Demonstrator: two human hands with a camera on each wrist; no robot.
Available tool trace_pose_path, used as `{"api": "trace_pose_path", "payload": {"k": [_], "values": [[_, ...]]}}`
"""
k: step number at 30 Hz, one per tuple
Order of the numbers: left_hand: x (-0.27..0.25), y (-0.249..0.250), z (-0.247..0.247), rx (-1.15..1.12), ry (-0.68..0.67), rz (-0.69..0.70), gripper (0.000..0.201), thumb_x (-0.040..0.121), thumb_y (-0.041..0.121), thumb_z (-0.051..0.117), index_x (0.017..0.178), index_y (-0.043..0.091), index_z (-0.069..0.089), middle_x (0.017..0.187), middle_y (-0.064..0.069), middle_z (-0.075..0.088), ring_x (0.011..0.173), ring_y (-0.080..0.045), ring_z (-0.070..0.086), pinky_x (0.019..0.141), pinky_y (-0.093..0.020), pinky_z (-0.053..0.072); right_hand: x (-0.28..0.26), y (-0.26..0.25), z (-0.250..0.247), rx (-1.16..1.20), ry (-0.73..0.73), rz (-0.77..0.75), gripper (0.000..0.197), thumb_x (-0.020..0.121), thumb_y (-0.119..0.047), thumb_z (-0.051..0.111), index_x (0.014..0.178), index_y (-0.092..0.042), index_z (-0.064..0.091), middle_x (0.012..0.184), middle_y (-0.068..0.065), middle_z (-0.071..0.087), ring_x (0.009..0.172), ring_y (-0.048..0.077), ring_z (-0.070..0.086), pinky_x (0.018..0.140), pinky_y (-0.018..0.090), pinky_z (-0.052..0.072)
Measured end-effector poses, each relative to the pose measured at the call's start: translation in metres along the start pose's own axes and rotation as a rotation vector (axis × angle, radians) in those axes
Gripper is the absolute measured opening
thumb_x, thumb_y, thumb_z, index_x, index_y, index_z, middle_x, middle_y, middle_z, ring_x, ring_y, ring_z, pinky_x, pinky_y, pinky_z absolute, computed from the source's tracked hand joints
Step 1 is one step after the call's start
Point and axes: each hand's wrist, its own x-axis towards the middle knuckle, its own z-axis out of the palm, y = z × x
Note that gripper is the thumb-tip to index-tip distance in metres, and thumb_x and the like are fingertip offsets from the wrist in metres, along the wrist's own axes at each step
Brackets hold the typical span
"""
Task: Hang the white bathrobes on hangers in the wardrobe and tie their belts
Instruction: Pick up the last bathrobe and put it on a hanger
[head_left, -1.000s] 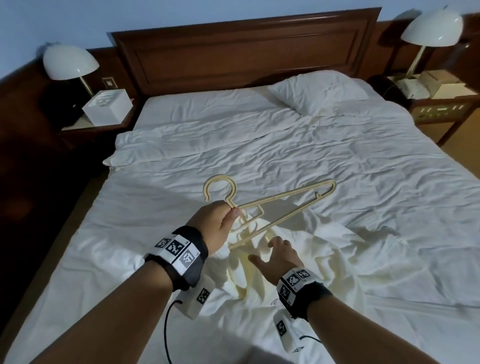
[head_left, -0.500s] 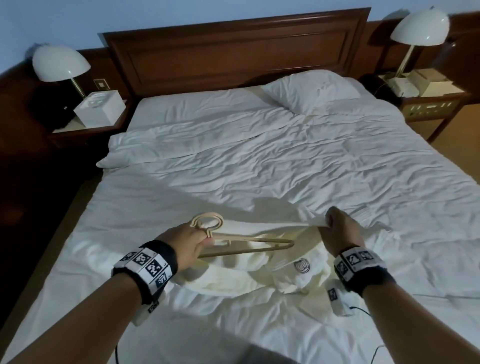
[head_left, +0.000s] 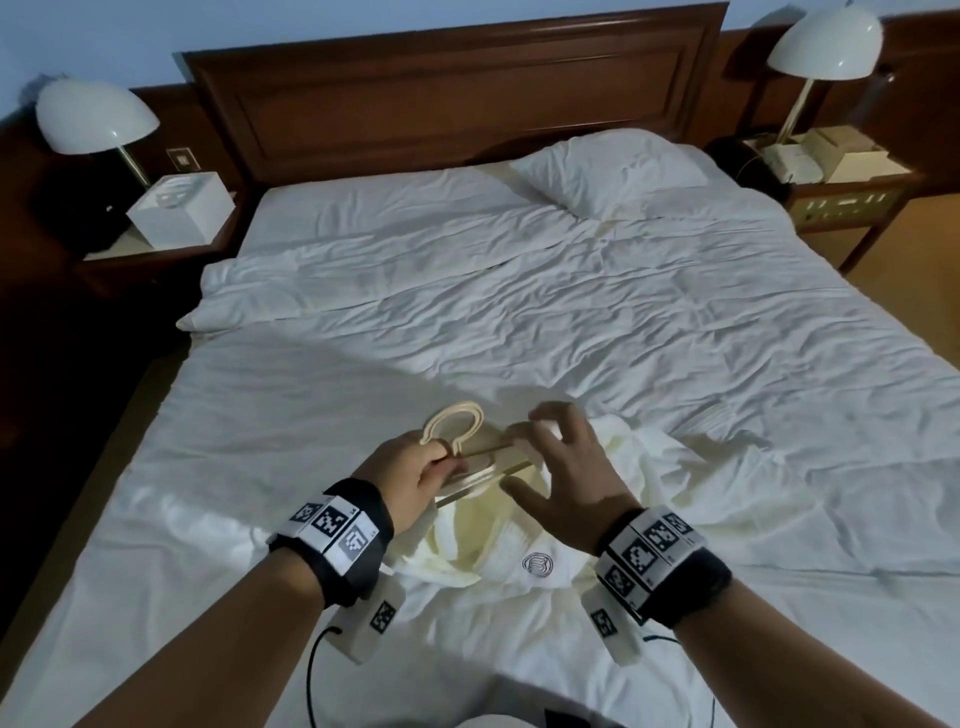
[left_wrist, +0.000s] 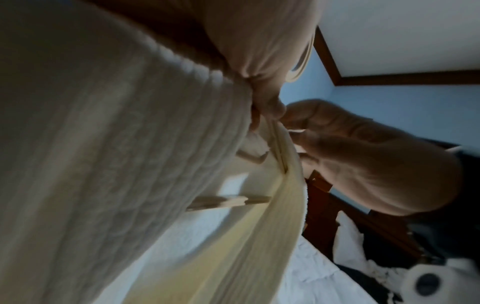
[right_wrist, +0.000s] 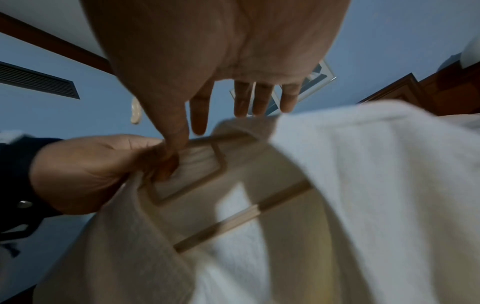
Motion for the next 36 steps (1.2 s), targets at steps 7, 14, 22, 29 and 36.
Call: {"api": "trace_pose_path", "payload": {"k": [7,14,22,29,36], "values": [[-0.008,0.007,-0.001,-0.246,-0.071,-0.071,0.015,0.094,0.034,0.056,0.081,0.03,0.063,0.076,0.011,0.061,0.071,0.006,0.058,0.067,-0.011,0.04,0.022,0.004,0.001,-0.042,-0.177,-0.027,0.041,0.089,-0.055,0.038,0.104,-0.027,0.063,0.104,-0.006,0.053,0.094,0.018,0.057,0.088,0.036,0.04],[-0.002,-0.01,-0.018,-0.372,0.148,-0.12,0.032,0.094,-0.003,0.04,0.091,0.016,0.065,0.098,0.017,0.067,0.092,0.01,0.058,0.086,-0.005,0.038,0.023,0.012,-0.005,-0.093,-0.21,-0.105,0.028,0.094,-0.043,0.043,0.107,-0.028,0.062,0.103,-0.006,0.052,0.081,0.017,0.057,0.084,0.034,0.043],[0.011,-0.005,-0.017,-0.092,0.014,-0.067,0.026,0.084,0.011,0.057,0.093,0.033,0.066,0.1,0.008,0.046,0.081,-0.006,0.056,0.074,-0.016,0.042,0.017,0.013,-0.01,0.016,-0.225,-0.017,0.033,0.093,-0.042,0.034,0.104,-0.022,0.057,0.093,-0.009,0.044,0.075,0.017,0.052,0.07,0.038,0.048],[0.03,0.015,-0.021,0.509,-0.151,0.053,0.032,0.091,0.025,0.055,0.117,0.043,0.058,0.139,-0.005,0.04,0.098,-0.034,0.054,0.088,-0.036,0.047,0.022,0.01,-0.023,-0.075,-0.264,0.001,0.029,0.093,-0.041,0.036,0.1,-0.022,0.057,0.095,-0.007,0.042,0.075,0.021,0.053,0.069,0.035,0.047],[0.04,0.016,-0.006,-0.331,0.138,-0.212,0.012,0.089,0.015,0.061,0.083,0.021,0.069,0.098,-0.002,0.065,0.09,-0.02,0.063,0.087,-0.028,0.048,0.018,0.009,-0.017,-0.24,-0.301,0.074,0.019,0.098,-0.035,0.043,0.107,-0.029,0.058,0.115,-0.004,0.045,0.084,0.02,0.053,0.09,0.036,0.035]]}}
